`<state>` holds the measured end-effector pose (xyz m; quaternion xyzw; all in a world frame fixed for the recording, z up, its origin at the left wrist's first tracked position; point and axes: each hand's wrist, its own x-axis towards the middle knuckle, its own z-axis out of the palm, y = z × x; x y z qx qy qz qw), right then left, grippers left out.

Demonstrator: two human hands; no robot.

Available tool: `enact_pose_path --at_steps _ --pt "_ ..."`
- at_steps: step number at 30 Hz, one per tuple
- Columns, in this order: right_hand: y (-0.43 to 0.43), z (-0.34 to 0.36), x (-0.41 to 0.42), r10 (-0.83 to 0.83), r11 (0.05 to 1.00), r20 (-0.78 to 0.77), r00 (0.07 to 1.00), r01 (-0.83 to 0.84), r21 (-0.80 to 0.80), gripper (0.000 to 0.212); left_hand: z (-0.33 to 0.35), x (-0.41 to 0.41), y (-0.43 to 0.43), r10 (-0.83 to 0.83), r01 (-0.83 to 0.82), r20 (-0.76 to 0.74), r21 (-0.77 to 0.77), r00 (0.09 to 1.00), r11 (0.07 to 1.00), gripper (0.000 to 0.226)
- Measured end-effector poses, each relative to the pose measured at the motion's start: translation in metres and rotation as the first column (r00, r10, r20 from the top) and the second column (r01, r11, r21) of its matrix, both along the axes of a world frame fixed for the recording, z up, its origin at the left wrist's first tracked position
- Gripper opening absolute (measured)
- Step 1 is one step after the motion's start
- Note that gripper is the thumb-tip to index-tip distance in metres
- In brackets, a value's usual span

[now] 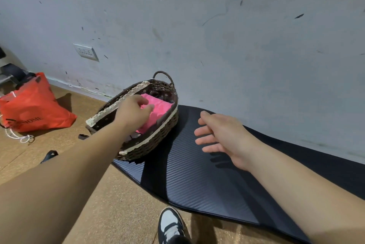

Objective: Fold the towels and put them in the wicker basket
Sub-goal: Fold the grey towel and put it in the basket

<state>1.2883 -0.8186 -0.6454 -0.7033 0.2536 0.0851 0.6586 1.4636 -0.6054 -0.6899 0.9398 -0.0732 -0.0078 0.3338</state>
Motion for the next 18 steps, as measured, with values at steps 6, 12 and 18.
enact_pose_path --at_steps 6,12,18 --pt "-0.056 -0.002 -0.067 -0.075 0.993 -0.018 0.997 0.073 -0.093 0.029 0.047 -0.100 -0.089 -0.167 0.191 0.108 -0.282 0.980 0.940 0.011" --pt "-0.133 -0.008 -0.148 -0.114 0.960 -0.100 0.988 0.084 -0.269 0.030 0.028 -0.218 -0.195 -0.429 0.339 -0.105 -0.457 0.897 0.822 0.009" --pt "-0.228 -0.024 -0.232 -0.277 0.865 -0.109 0.955 0.199 -0.460 0.040 0.014 -0.307 -0.277 -0.470 0.196 -0.267 -0.660 0.841 0.725 0.009"
